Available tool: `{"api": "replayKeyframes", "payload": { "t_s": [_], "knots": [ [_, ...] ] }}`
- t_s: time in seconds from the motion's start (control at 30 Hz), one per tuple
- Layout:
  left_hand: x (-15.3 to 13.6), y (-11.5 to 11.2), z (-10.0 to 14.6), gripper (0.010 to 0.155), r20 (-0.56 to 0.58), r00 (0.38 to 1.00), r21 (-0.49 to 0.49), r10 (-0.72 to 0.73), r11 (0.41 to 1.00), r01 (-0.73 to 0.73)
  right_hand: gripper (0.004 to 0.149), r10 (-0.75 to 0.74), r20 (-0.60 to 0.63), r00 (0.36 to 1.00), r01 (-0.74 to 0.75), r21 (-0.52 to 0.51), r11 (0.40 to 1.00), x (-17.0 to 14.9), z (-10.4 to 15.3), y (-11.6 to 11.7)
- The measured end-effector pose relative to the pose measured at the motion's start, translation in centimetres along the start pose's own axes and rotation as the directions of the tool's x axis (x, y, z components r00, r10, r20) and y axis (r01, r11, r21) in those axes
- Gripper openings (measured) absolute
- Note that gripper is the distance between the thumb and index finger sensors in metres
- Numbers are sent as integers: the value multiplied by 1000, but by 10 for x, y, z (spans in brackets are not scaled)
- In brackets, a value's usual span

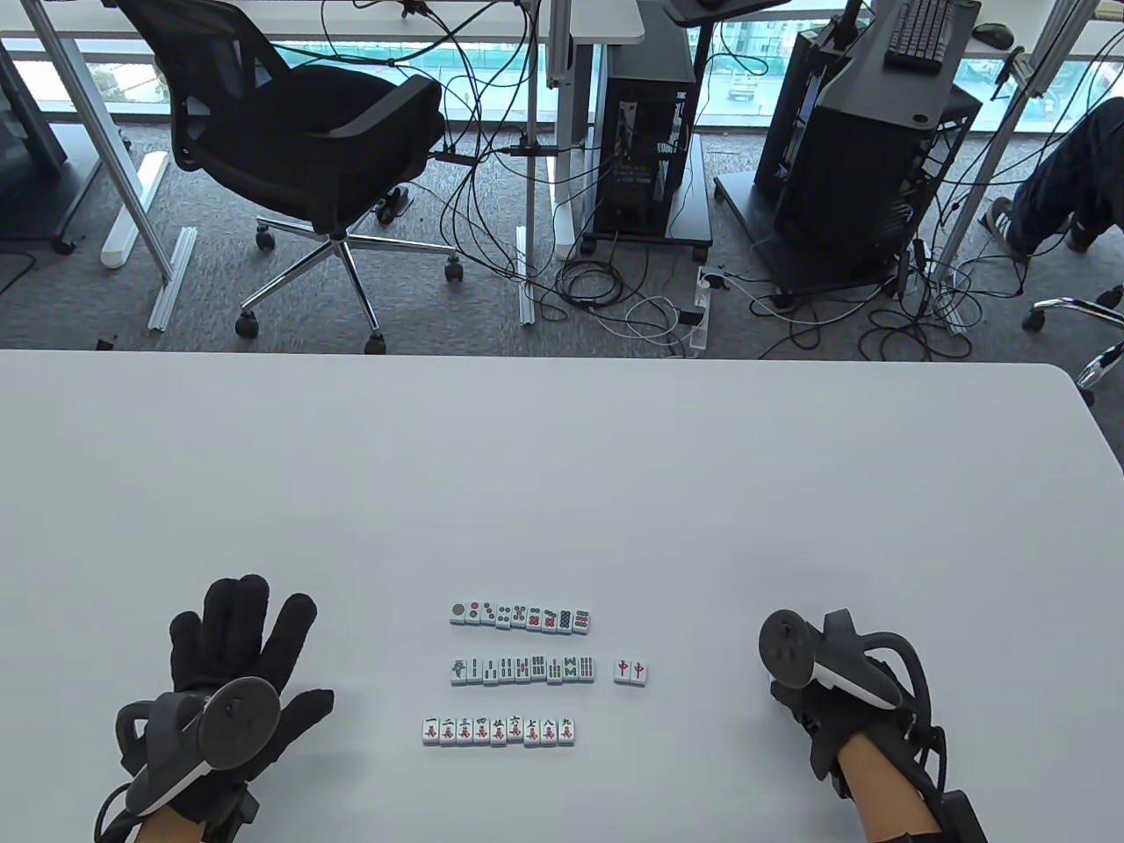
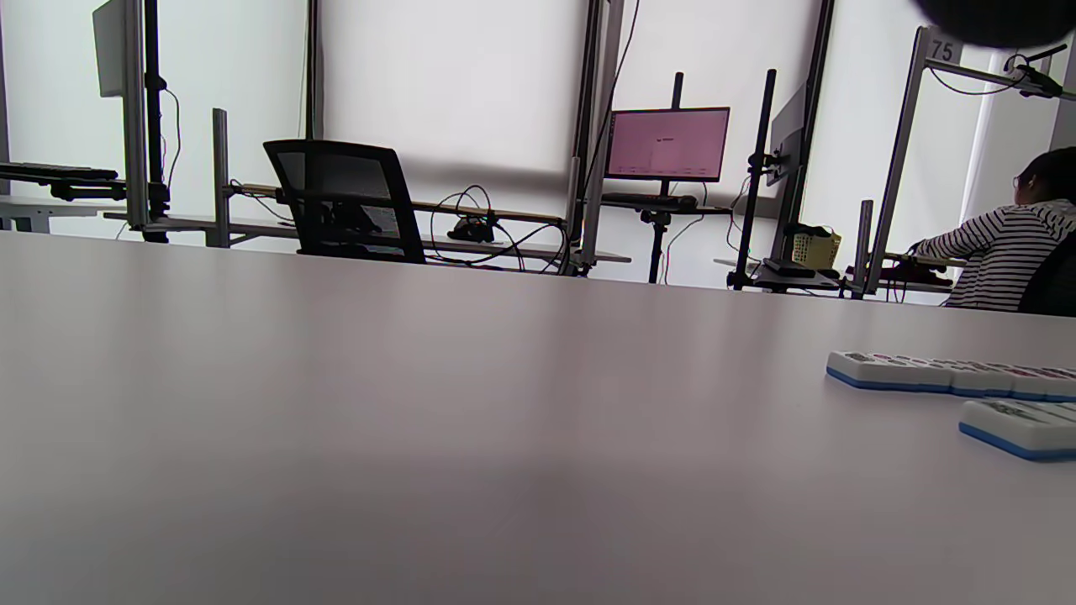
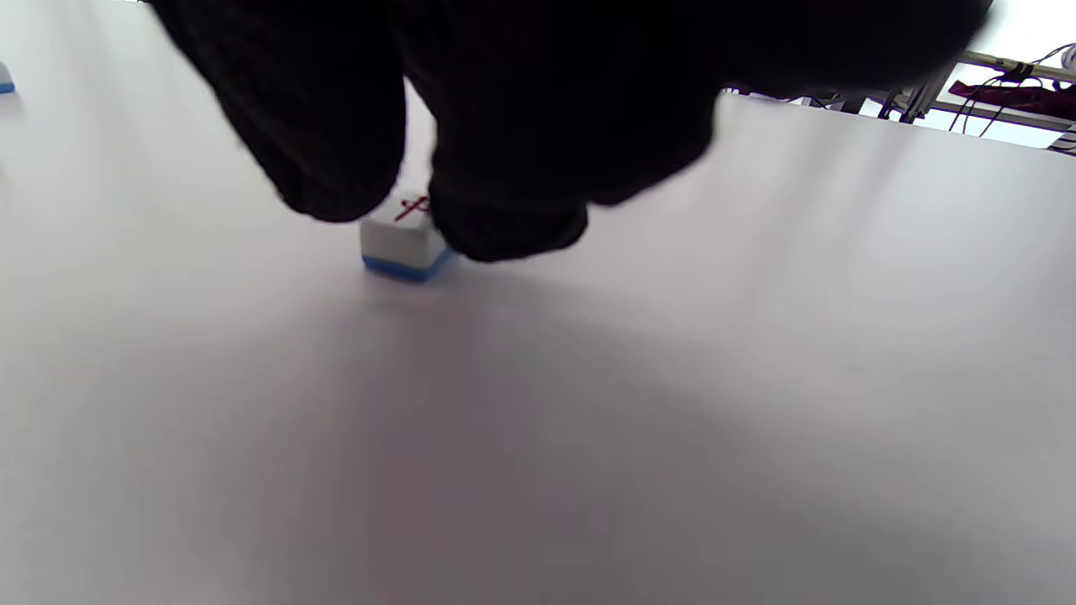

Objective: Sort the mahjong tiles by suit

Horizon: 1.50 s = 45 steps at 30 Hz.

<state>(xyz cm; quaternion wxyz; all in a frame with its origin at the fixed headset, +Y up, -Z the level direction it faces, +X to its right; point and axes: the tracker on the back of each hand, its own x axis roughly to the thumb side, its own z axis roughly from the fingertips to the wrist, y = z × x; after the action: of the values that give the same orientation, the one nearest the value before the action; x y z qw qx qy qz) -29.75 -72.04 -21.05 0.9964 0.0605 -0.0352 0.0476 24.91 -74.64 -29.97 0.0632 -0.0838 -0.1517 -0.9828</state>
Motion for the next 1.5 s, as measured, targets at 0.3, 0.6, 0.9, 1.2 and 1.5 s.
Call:
{"api": "replayKeyframes", "payload": {
  "t_s": [0.3, 0.6, 0.9, 1.2, 1.5],
  "knots": [
    [0, -1, 1, 92, 13, 1000, -6, 13, 1000, -13, 58, 141, 22, 990, -140, -53, 989, 17, -4, 18],
    [1, -2, 0, 92, 24, 999, -12, 31, 999, -31, 59, 134, 2, 991, -134, -22, 991, 19, -7, 16],
    [1, -2, 0, 92, 24, 999, -13, 40, 999, -40, 59, -3, 126, 992, 22, -149, 989, 58, -9, -5],
    [0, -1, 1, 92, 27, 998, -2, 52, 999, -52, 59, 41, 240, 970, -14, -114, 993, 111, -29, -6],
    [1, 0, 1, 91, 37, 998, -2, 55, 998, -55, 59, 74, 259, 963, -52, -90, 995, 125, -29, -1]
  ]
}}
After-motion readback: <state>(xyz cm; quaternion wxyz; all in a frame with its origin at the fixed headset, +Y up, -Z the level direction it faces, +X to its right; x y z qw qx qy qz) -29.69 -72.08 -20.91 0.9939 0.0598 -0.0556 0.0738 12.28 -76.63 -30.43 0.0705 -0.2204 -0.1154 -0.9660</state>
